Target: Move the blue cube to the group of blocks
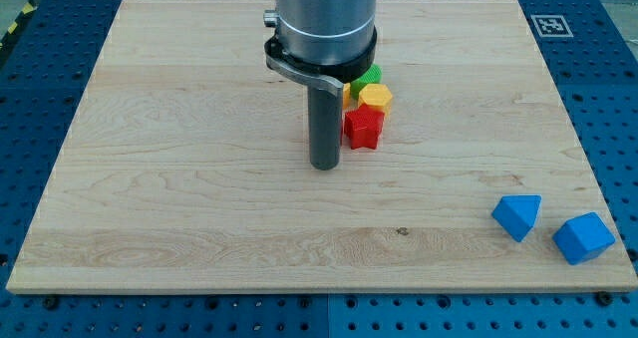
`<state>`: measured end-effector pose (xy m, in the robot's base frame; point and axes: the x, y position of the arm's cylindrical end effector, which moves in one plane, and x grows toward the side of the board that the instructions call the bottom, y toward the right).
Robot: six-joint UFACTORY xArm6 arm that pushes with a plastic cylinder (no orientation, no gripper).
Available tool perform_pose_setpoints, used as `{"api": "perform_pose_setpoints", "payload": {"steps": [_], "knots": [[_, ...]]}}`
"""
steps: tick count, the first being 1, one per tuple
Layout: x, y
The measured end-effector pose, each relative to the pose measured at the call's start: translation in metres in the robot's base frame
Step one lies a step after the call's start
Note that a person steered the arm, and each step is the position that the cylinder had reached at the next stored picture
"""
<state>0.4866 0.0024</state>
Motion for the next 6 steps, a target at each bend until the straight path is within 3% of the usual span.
{"api": "perform_pose_setpoints", "payload": {"steps": [1,2,3,4,6], "knots": [[-0.022,0.000],[-0.012,0.000],[0.024,0.004],[0.041,0.047],[0.041,0.080]]}}
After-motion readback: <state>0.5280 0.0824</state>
